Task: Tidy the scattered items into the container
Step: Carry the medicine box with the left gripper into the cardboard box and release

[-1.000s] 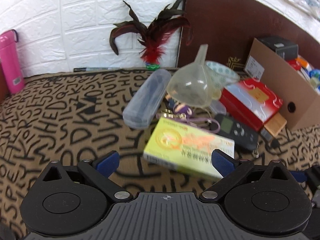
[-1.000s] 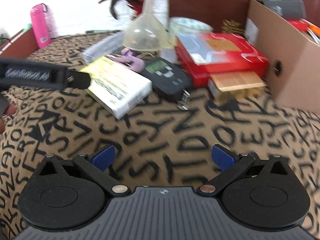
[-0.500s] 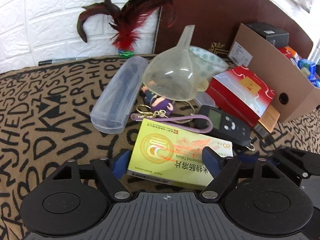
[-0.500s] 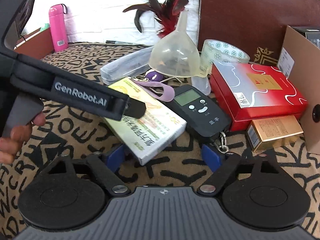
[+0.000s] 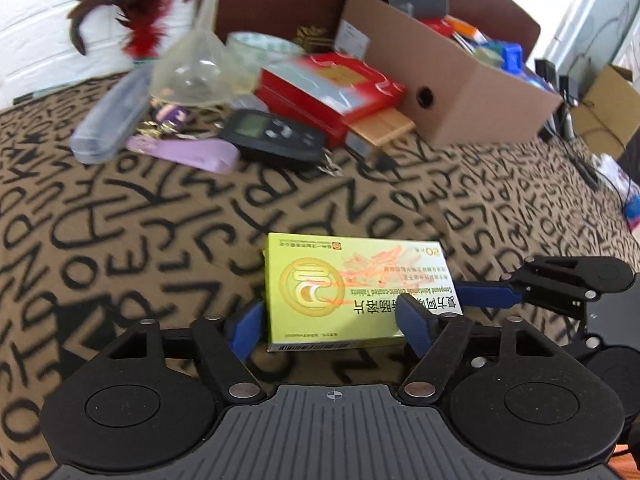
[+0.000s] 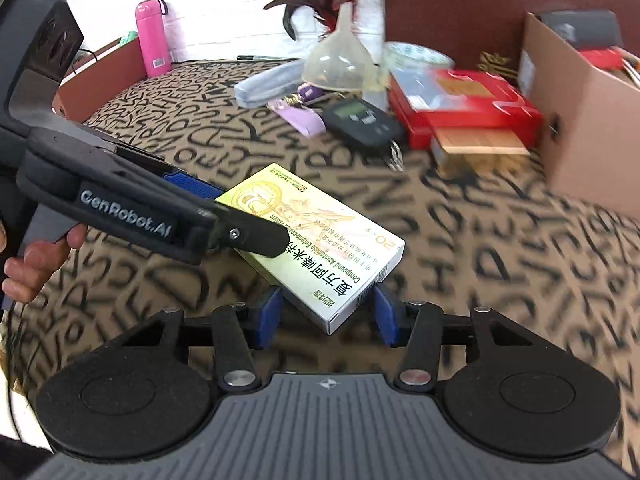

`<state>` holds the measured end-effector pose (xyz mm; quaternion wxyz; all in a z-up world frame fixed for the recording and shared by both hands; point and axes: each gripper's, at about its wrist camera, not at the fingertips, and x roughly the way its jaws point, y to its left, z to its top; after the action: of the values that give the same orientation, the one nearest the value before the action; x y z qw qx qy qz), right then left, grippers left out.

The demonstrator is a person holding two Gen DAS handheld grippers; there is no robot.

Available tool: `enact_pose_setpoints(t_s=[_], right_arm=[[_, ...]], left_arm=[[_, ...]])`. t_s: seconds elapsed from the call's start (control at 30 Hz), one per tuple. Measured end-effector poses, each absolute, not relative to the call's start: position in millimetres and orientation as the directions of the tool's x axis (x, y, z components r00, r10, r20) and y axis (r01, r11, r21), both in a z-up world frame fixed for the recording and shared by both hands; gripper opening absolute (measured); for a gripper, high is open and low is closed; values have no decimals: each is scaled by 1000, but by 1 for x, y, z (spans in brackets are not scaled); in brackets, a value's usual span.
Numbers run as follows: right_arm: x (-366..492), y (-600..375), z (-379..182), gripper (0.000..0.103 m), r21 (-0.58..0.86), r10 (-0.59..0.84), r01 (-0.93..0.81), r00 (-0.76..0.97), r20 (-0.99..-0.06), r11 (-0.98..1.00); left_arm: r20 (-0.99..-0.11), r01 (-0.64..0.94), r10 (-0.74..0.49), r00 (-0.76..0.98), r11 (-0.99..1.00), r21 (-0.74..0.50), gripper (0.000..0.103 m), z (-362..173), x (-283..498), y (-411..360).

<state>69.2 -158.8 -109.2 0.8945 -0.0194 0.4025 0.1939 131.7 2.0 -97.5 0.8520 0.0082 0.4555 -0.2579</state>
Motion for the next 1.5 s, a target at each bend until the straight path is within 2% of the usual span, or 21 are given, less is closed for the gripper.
enact_pose_setpoints(t_s=[0.2, 0.27, 0.33, 0.57, 0.7, 0.9, 1.07, 1.2, 1.3, 1.37, 1.5], right_arm=[[70, -163, -108, 58, 169, 357, -346, 605, -712, 923], [70, -161, -110, 61, 158, 355, -354, 608, -710, 922], [72, -161, -112, 64, 154, 357, -359, 614, -704, 921], [67, -171, -109, 61, 163, 359, -353, 611, -706, 921], [60, -195, -95, 61, 172, 344, -319, 634, -692, 932], [57, -244, -49, 61, 108, 270, -260, 740, -616, 960], [72, -285, -7, 61, 39, 195, -208, 816, -544, 977], [98, -317, 15, 61, 39, 177, -183, 840, -512, 982], [126, -332, 21, 61, 22, 167, -182, 844, -509, 983], [145, -342, 19, 61, 22, 164, -178, 844, -511, 984], [186, -361, 1, 61, 43, 122, -119, 816, -565, 992]], left_arm=[[-805, 418, -377, 458, 891, -179, 91, -97, 139, -3], [-802, 423, -413, 430, 878, -225, 82, -100, 143, -3], [-806, 413, -403, 433, 884, -220, 81, -100, 143, -6], [-813, 411, -376, 444, 892, -188, 78, -88, 133, -27], [-770, 468, -402, 496, 870, -152, 77, -65, 129, -59], [-673, 530, -491, 553, 831, -171, 77, -19, 146, -112], [-594, 575, -538, 598, 804, -150, 77, 18, 169, -160], [-564, 566, -541, 624, 811, -151, 77, 32, 198, -189], [-561, 542, -532, 633, 823, -170, 77, 31, 224, -205], [-570, 534, -534, 624, 824, -188, 84, 23, 243, -214], [-639, 533, -541, 547, 813, -232, 87, 1, 270, -221]])
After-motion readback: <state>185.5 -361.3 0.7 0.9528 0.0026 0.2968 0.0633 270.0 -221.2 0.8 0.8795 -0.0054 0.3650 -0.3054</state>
